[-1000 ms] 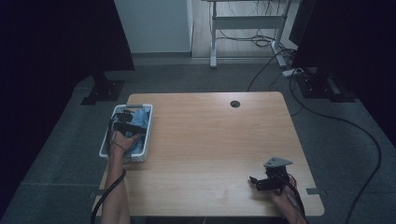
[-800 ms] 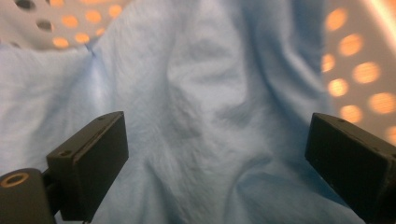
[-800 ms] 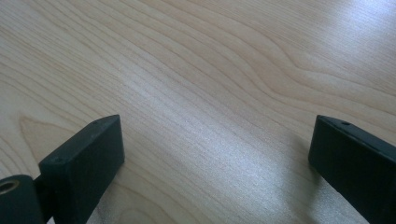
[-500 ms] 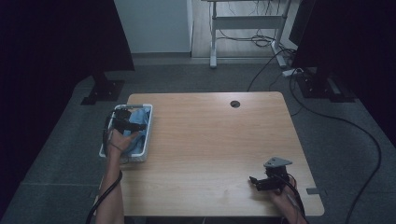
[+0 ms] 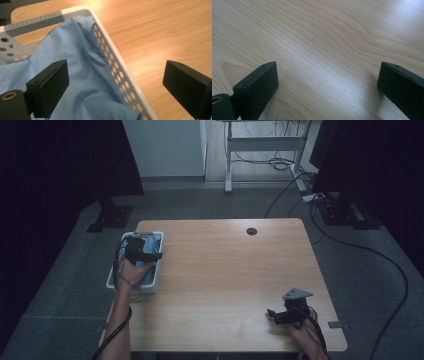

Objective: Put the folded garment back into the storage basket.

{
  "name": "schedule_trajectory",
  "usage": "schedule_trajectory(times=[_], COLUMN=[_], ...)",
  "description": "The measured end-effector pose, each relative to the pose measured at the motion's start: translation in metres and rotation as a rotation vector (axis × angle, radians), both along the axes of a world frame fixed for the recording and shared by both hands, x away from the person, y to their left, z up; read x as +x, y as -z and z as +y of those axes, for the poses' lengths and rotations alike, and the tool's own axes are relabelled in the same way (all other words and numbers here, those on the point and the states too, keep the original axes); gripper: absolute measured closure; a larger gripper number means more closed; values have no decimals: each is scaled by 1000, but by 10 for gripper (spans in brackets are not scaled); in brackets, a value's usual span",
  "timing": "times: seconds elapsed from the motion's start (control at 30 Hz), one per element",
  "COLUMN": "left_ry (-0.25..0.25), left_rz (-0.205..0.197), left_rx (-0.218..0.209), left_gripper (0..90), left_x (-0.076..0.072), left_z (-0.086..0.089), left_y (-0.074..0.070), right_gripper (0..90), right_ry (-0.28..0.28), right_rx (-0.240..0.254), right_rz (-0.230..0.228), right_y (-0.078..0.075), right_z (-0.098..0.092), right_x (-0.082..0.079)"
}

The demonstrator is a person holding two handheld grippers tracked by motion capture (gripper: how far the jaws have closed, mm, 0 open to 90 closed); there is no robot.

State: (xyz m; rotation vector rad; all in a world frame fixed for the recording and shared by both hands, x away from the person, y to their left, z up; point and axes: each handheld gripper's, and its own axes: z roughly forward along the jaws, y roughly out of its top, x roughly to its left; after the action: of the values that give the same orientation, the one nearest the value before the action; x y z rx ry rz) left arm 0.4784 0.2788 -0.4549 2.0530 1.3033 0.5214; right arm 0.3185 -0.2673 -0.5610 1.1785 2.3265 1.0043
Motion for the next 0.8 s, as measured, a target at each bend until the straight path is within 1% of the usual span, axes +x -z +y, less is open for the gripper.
schedule_trajectory(times=[0.2, 0.4, 0.8], left_ry=[33, 62, 107], left_rz=[-25, -34, -53], left_rx=[-11, -12, -42], left_gripper=[62, 60, 58], left_x=[-10, -17, -32], left_z=[-11, -23, -40], left_y=[-1, 2, 1], right_gripper=[34, 34, 34], right_ry=[0, 0, 0], right_rx=[1, 0, 0], right_rz=[0, 0, 0], right_y=[0, 0, 0], right_z=[0, 0, 0], right_x=[0, 0, 0])
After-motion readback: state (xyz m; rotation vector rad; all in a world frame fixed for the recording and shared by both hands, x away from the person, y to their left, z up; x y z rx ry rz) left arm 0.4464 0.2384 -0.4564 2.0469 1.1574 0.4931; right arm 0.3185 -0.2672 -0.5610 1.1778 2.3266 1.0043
